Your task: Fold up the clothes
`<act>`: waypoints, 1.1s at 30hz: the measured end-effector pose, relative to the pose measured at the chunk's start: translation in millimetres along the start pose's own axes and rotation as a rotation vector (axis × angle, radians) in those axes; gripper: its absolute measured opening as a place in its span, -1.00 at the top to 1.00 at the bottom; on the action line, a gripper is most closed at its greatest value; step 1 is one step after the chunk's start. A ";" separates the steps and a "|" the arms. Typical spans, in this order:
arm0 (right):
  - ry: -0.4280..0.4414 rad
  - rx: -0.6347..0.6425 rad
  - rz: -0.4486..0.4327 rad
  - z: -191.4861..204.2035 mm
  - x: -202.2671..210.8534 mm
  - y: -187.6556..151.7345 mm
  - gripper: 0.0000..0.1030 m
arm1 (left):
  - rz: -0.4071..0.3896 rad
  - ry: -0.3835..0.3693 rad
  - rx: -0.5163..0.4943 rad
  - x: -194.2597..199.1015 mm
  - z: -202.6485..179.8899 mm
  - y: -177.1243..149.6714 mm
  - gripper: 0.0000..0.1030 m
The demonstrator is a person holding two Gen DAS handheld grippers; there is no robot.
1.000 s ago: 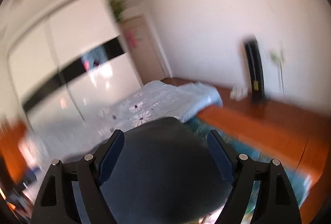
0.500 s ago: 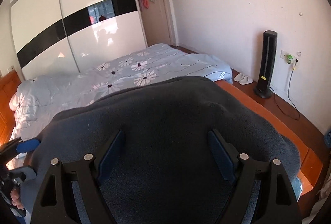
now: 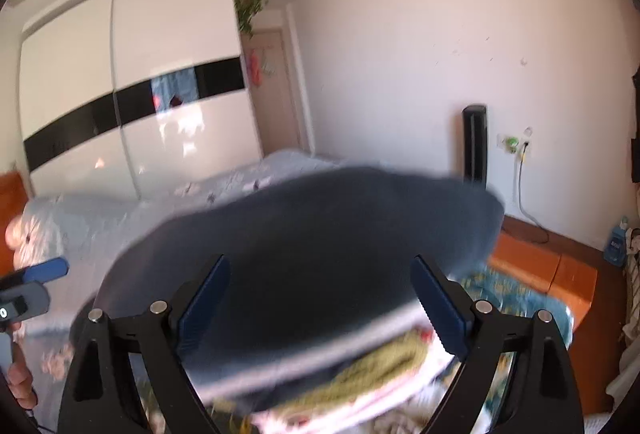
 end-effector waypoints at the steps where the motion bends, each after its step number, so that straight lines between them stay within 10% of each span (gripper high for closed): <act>1: -0.003 0.004 0.008 3.7 2.8 -8.0 -0.79 | -0.015 0.015 0.005 5.6 1.9 -7.2 -1.00; 15: -0.013 0.068 0.062 44.4 38.2 -71.4 -1.00 | -0.004 0.167 0.174 20.1 35.0 -100.1 -1.00; 33: -0.043 0.152 0.042 55.9 56.5 -99.8 -1.00 | 0.009 0.281 0.126 24.4 27.7 -117.4 -1.00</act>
Point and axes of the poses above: each gripper's, at about its wrist camera, not at the fingertips, and x roughly against the way its jaws point, z to its left, y to its top, the point moved 10 cm from there along -x, roughly the way its jaws point
